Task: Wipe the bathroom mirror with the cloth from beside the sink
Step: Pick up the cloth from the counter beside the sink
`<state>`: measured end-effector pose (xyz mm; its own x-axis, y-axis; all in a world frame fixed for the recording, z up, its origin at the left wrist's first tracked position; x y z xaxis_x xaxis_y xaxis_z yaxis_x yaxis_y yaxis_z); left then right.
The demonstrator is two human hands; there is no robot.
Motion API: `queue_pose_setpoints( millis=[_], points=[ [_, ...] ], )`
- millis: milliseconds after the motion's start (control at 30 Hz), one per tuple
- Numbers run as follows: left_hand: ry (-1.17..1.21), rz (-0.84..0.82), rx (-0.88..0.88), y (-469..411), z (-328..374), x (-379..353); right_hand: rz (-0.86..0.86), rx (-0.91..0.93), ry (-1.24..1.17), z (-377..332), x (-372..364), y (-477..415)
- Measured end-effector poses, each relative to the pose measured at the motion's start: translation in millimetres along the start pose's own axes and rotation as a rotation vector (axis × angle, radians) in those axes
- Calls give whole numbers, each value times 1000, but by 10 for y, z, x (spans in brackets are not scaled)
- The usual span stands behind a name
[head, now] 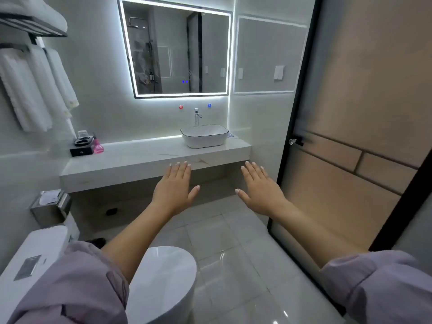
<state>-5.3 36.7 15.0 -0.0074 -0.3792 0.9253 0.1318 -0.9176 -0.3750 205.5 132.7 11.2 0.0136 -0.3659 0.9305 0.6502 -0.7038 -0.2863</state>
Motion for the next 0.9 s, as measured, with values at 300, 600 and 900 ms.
queue_pose_setpoints(
  millis=[300,600,900],
  points=[
    [-7,-25,-16,-1062,-548,-580,-21,-26,13,194,-584,-1102],
    [-26,-49,-20,-2377,-1131,-1120,-30,-40,39,379,-1151,-2533],
    [-18,-31,-20,-3549,-1411,-1489,-42,-72,29,761,-1574,-3566]
  ],
)
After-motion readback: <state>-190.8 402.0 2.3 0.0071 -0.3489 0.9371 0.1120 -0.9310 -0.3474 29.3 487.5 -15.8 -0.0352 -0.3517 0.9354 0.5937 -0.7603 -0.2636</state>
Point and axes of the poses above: each hand's wrist, its own y-axis away from the middle knuckle, its own x-axis out of the back of the hand, z = x × y, the point moved 4 cm from there along -y, towards the middle knuckle, and after that the axes turned 10 degrees about y, right-handed, at the moved point
